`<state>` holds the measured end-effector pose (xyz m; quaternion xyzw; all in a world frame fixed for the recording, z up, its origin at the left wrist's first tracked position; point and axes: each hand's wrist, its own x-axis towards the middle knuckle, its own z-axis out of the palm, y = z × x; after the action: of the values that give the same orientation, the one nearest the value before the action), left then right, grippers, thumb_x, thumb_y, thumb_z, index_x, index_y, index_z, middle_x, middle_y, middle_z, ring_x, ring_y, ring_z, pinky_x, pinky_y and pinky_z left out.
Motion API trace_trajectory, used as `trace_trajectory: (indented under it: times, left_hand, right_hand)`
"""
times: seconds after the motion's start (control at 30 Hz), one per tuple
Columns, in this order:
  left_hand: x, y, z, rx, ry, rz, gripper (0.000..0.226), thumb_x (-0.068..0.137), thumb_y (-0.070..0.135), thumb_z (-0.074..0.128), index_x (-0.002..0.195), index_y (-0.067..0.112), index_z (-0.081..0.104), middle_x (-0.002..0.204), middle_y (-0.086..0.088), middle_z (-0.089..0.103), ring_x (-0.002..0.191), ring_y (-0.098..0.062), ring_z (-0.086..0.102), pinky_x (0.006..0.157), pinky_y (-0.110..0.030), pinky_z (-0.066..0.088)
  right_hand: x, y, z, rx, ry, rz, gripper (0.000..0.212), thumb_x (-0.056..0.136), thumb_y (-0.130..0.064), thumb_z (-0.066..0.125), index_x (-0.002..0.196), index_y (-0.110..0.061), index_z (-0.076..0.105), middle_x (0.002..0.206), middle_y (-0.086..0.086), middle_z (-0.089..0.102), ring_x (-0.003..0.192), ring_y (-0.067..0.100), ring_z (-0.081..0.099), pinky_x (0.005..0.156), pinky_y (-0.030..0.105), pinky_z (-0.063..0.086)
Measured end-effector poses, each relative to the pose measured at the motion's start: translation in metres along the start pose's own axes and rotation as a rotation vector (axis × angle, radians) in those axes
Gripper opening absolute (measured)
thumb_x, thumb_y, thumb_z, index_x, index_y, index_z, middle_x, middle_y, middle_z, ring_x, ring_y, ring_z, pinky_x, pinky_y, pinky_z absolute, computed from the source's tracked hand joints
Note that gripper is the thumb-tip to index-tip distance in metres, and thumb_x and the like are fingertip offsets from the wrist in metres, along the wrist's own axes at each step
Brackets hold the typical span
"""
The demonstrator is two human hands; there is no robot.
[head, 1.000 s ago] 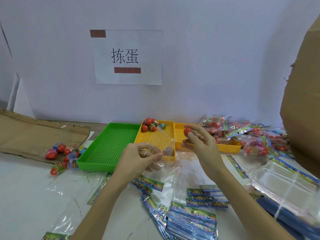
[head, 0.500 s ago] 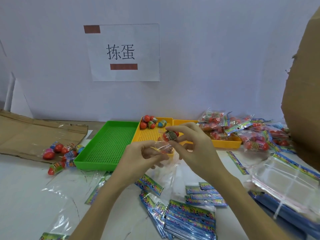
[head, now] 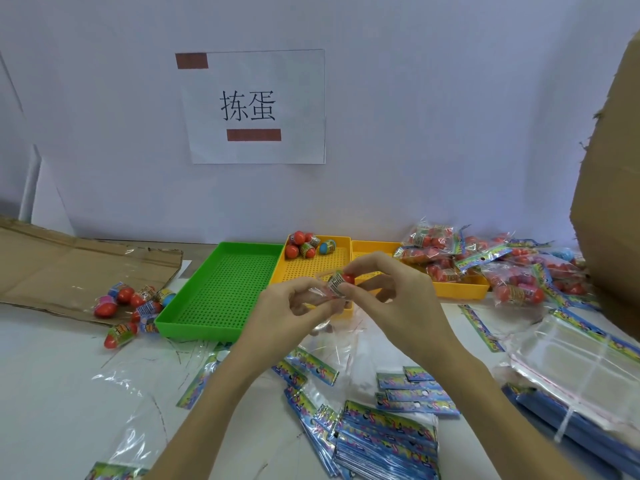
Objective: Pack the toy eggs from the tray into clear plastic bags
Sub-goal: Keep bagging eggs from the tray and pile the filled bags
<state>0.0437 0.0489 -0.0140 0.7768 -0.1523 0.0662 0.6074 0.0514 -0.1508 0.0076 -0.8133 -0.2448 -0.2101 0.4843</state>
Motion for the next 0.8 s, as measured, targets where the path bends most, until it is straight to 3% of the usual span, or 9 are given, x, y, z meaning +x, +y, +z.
trace_trajectory:
  times: [0.13,0.33,0.47,0.57,0.67,0.73,0.8]
  left_hand:
    - [0.0000,0.0010,0.0001,-0.004,0.011,0.025,0.032,0.087,0.038,0.079,0.113,0.020,0.077,0.095,0.002,0.082,0.074,-0.024,0.079,0.067,-0.041,0.064]
    - [0.0005,-0.0030,-0.0015,0.012,0.041,0.067,0.024,0.096,0.029,0.074,0.119,0.021,0.075,0.096,0.004,0.082,0.072,-0.023,0.079,0.059,-0.026,0.058]
    - [-0.0012,-0.0011,0.0004,0.018,-0.002,0.102,0.032,0.089,0.034,0.080,0.120,0.025,0.075,0.099,0.005,0.082,0.074,-0.022,0.080,0.062,-0.046,0.063]
    - [-0.0003,-0.0018,0.0025,0.028,0.011,0.102,0.028,0.088,0.035,0.082,0.114,0.026,0.077,0.098,0.001,0.080,0.074,-0.025,0.079,0.066,-0.050,0.064]
    - [0.0005,-0.0032,0.0021,0.007,0.008,0.095,0.024,0.087,0.031,0.086,0.109,0.027,0.078,0.089,0.000,0.077,0.074,-0.026,0.077,0.067,-0.044,0.065]
    - [-0.0008,-0.0015,0.0035,0.010,0.005,0.105,0.023,0.087,0.031,0.085,0.108,0.025,0.078,0.088,0.000,0.077,0.076,-0.023,0.077,0.067,-0.037,0.064]
    - [-0.0018,0.0002,0.0059,0.035,-0.008,0.120,0.019,0.089,0.031,0.082,0.105,0.023,0.077,0.086,0.000,0.077,0.073,-0.019,0.076,0.064,-0.029,0.060]
  right_hand:
    - [0.0005,0.0016,-0.0015,-0.100,0.044,-0.046,0.017,0.092,-0.019,0.077,0.107,-0.020,0.071,0.100,-0.016,0.072,0.082,0.002,0.071,0.064,0.018,0.056]
    - [-0.0004,-0.0020,0.0005,-0.160,0.036,-0.110,0.014,0.093,-0.017,0.076,0.105,-0.022,0.073,0.104,-0.012,0.068,0.082,0.003,0.069,0.064,0.011,0.048]
    - [-0.0024,-0.0044,0.0010,0.025,0.080,0.017,0.014,0.091,-0.024,0.078,0.105,-0.026,0.074,0.097,-0.017,0.073,0.078,0.008,0.072,0.063,0.017,0.053]
    - [-0.0034,-0.0061,0.0049,0.136,0.072,0.071,0.012,0.090,-0.026,0.080,0.099,-0.023,0.073,0.093,-0.015,0.074,0.071,0.010,0.074,0.057,0.017,0.051]
    - [-0.0036,-0.0060,0.0056,0.119,-0.002,0.084,0.010,0.090,-0.025,0.080,0.098,-0.022,0.075,0.088,-0.016,0.075,0.074,0.008,0.074,0.059,0.016,0.053]
    - [-0.0040,-0.0058,0.0053,0.099,-0.033,0.088,0.004,0.094,-0.025,0.075,0.097,-0.024,0.075,0.086,-0.014,0.078,0.081,0.005,0.075,0.069,0.025,0.058]
    - [-0.0053,-0.0067,0.0068,0.067,-0.095,0.076,0.012,0.101,-0.028,0.066,0.095,-0.028,0.076,0.086,-0.014,0.078,0.084,0.005,0.073,0.071,0.025,0.056]
